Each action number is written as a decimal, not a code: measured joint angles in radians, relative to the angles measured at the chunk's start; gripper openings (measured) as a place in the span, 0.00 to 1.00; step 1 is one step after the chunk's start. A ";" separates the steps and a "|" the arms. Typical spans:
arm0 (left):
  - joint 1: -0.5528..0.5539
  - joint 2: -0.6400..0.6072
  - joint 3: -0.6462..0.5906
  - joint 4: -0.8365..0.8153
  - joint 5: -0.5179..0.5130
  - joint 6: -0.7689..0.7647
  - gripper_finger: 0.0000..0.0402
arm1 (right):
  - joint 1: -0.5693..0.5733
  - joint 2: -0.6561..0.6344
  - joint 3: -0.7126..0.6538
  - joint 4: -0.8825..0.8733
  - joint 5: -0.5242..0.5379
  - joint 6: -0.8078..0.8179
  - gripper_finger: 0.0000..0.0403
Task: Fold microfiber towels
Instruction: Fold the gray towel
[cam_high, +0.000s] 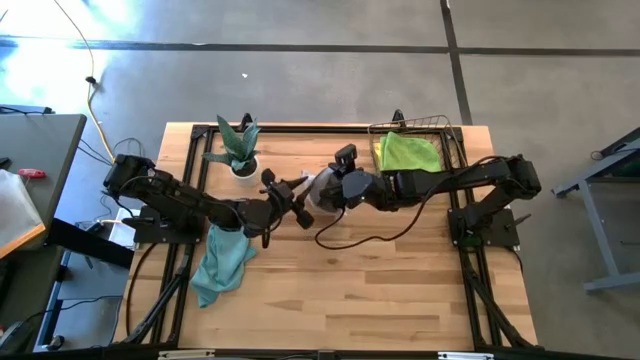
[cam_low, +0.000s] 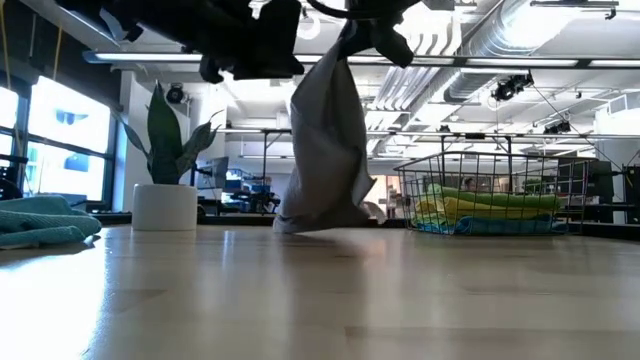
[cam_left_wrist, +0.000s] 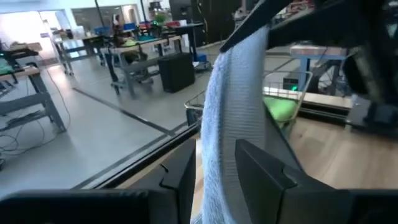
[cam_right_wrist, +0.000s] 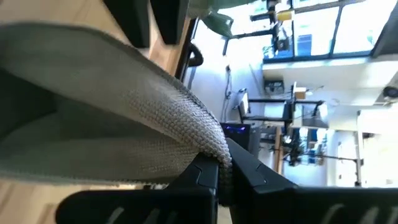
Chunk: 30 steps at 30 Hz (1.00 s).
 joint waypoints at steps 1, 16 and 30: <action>0.007 0.000 0.000 -0.002 0.009 0.001 0.26 | 0.001 0.000 0.000 0.018 -0.001 -0.021 0.00; 0.076 -0.001 0.000 -0.225 0.108 -0.220 0.26 | 0.001 0.000 0.000 0.352 -0.009 -0.314 0.00; -0.013 -0.001 0.000 -0.693 0.085 -0.573 0.26 | -0.051 0.000 0.000 0.399 0.062 -0.320 0.00</action>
